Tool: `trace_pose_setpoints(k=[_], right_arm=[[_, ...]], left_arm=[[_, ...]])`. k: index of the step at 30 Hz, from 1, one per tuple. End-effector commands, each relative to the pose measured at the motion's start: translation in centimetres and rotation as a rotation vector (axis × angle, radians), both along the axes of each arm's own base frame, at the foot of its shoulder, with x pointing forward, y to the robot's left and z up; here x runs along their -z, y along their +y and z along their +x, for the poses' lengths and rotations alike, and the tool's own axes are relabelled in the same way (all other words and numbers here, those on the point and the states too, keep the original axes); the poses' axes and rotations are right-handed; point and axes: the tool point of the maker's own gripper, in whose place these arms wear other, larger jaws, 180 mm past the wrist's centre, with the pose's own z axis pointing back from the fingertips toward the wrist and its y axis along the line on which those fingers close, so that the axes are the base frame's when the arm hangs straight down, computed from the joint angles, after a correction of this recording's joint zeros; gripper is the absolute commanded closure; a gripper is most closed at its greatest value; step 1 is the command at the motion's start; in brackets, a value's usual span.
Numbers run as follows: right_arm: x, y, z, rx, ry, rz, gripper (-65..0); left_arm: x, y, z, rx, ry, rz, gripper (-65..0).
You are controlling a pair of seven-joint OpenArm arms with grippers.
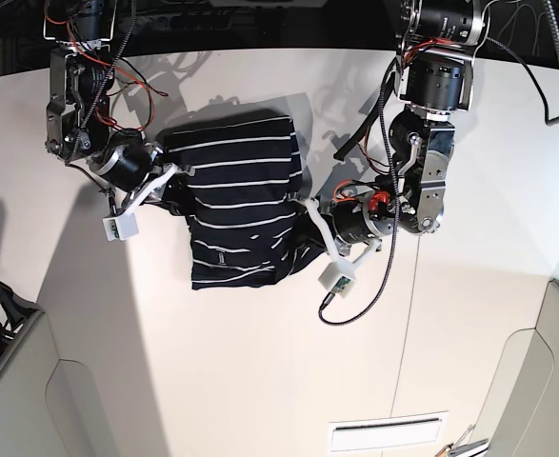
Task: Fold the T-shirt properly
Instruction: 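Grasp the bundle with both grippers and square it into a neat rectangle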
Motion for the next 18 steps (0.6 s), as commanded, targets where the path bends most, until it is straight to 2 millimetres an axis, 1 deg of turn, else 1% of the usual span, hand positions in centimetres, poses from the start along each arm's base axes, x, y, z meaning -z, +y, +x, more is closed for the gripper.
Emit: trace_pose_setpoints(k=[1,6,9,11,14,18], right_arm=[[-0.4,0.2,0.1,-0.017,-0.004,-0.005,0.0],[-0.1,0.8,-0.5,-0.022,0.015,0.012,0.0],[-0.2,0.7,-0.4,-0.019,0.009,0.01,0.0],[-0.6,0.5,-0.1,-0.017,-0.01,0.003,0.0],[-1.7,-0.2,0.5,-0.007,-0.049,-0.024,0.0],[-3.7,-2.4,1.5,0.03,-0.106,-0.079,0.0]], left_arm=[[0.1,1.0,0.6,-0.013,0.001,0.054,0.0],[0.0,1.0,0.6,-0.015,-0.002,0.051,0.0],[-0.2,0.9,0.7,-0.016,-0.004,0.04,0.0],[-0.5,0.9,0.8,-0.018,-0.014,0.034,0.0],[-1.9,1.3,1.4,-0.03,-0.046,0.015,0.0],[-3.6,2.7,1.8,-0.049,-0.074,0.038,0.0]])
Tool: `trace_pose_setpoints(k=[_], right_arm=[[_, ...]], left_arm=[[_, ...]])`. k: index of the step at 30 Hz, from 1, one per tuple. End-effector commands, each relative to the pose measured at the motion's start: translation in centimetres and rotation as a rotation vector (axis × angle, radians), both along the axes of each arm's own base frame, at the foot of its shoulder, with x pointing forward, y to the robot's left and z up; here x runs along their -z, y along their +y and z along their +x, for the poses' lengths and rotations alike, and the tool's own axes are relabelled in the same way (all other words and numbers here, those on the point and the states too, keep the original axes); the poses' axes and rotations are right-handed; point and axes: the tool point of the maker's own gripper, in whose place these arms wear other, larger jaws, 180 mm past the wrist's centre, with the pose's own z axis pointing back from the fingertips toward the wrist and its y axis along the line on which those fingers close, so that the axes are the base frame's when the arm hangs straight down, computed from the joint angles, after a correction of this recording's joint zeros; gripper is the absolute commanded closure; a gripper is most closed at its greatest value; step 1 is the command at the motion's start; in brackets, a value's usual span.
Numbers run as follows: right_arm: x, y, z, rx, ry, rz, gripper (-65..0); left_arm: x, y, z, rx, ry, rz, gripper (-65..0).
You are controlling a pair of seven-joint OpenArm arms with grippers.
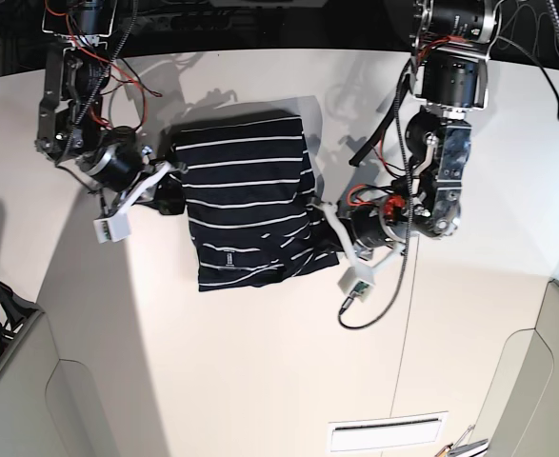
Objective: Fold the T-shirt properly
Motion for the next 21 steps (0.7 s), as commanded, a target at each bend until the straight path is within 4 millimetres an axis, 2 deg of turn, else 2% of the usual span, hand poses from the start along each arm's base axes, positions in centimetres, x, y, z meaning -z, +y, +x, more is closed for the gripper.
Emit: trace_pose_setpoints(k=[1,6,9,15,21], right_arm=[[-2.2,-0.8,1.3,0.015,-0.07,0.0,0.0],[-4.9,-4.7,1.5,0.061,-0.113,-0.044,0.0],[-5.6,-7.0,0.9,0.076,-0.113,-0.065,0.0],[-4.6,-9.6,-2.6,0.078,-0.032,-0.048,0.0],[-2.3,-9.8,-7.7,0.042,0.097,-0.011,0.0]], left_arm=[[-2.0,0.2,1.2,-0.006,-0.061,-0.012,0.0],[-3.0,2.4,-0.2,-0.01,-0.103,0.045,0.0],[-3.3,4.0,-1.6,-0.039,-0.116,0.075,0.0],[-3.9,6.7,-6.0,-0.073,-0.125,0.108,0.0],[-3.3,8.5,-11.5,-0.108,-0.051,0.109,0.0]])
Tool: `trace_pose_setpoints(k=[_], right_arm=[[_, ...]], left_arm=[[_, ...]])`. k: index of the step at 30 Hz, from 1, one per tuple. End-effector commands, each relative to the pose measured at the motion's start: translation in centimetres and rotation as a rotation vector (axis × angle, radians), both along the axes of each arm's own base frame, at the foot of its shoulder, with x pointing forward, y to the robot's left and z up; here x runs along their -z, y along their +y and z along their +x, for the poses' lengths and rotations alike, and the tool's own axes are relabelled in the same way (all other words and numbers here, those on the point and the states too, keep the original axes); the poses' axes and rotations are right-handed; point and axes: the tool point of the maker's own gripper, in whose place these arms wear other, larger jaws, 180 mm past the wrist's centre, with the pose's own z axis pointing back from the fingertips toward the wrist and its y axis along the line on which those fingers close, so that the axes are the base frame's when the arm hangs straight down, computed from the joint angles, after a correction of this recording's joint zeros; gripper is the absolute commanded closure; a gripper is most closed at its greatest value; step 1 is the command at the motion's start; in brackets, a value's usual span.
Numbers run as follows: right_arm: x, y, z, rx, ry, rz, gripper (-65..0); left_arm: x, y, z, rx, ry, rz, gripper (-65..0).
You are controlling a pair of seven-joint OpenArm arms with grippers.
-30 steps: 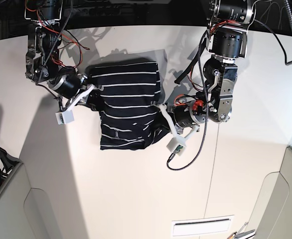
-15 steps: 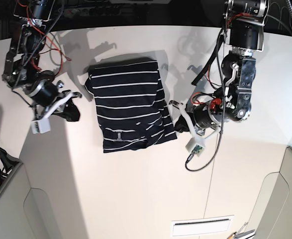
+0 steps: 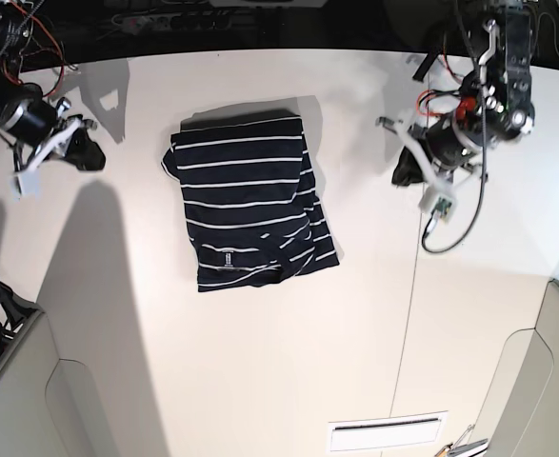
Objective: Fold the T-shirt properly
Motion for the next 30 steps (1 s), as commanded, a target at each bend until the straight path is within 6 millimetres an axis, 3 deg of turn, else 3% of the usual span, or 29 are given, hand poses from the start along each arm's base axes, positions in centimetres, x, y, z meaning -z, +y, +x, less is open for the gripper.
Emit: trace_pose_setpoints(k=[1,14,21,26,30], right_arm=[[-0.8,-0.1,-0.2,-0.015,-0.015,0.016,0.0],[2.7,0.2,-11.7,-0.04,0.271,0.085,0.0],[3.5,0.3,-16.3,-0.03,0.379,0.101,0.0],[3.7,1.5,-18.8,-0.037,0.439,0.145,0.0],[5.1,4.1,-21.5,-0.119,0.523,0.167,0.0]], left_arm=[[-0.6,0.0,-0.8,0.006,-0.008,-0.01,0.0],[4.3,1.5,-18.0,-0.001,0.387,0.023,0.0],[5.4,1.8,-25.2,-0.001,0.54,0.034,0.0],[8.6,2.7,-31.5,0.076,0.661,0.157,-0.1],[11.8,3.6,-35.5,0.056,0.72,0.207,-0.1]])
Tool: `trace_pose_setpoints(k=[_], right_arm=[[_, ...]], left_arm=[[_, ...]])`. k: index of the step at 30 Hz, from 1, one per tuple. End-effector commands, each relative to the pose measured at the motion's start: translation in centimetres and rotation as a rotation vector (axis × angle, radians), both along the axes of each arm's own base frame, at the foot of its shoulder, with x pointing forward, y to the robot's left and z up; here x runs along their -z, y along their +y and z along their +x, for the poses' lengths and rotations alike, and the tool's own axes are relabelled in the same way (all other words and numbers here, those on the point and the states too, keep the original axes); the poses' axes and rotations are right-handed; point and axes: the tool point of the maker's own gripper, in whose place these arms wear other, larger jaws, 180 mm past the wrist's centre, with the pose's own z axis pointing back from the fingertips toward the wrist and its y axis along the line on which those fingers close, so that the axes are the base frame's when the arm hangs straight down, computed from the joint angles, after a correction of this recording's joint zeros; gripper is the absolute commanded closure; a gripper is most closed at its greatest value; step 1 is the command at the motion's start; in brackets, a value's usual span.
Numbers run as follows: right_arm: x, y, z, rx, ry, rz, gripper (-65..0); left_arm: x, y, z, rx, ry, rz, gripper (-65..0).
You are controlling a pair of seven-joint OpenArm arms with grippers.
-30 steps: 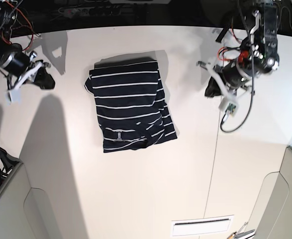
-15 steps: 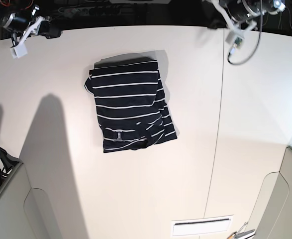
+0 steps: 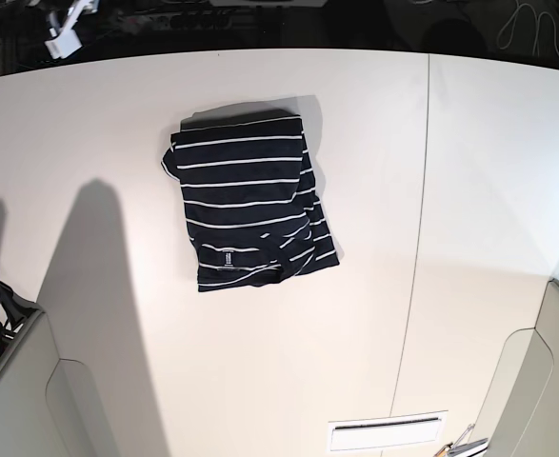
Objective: Fold the T-shirt properly
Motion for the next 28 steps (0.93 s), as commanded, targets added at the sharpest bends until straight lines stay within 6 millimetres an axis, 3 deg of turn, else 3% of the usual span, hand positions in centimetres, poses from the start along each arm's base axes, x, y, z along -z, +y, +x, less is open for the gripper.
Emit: trace_pose_setpoints(k=[1,3,8,12,15,19,28], right_arm=[[0.1,0.4,-0.6,-0.024,0.005,0.007,0.0],[1.2,1.8,-2.0,-0.062,0.029,0.01,0.0],[4.7,4.3,-5.2,-0.137,0.003,-0.032,0.0],[7.5,5.1,-8.5,-0.297,0.055,-0.078,0.0],[9.6,4.1,-9.5,-0.456,0.075,-0.149,0.0],[12.0,1.4,-10.1,-0.699,0.09,-0.27,0.0],[14.6,-2.8,-7.8,-0.846,0.11,-0.432,0.0]], left_arm=[[0.4,0.2,-1.4,0.017,0.024,-0.006,-0.1],[1.8,0.6,-3.1,0.041,0.051,-0.018,-0.1],[5.3,1.5,-5.1,0.098,0.098,-0.047,-0.1],[7.6,1.7,-6.5,0.115,0.186,-0.031,-0.1],[9.3,1.8,-5.2,0.108,0.179,0.022,-0.1],[10.9,1.4,-2.0,0.002,0.094,0.1,-0.1],[11.8,-1.1,2.6,-0.036,-0.002,0.054,-0.1]])
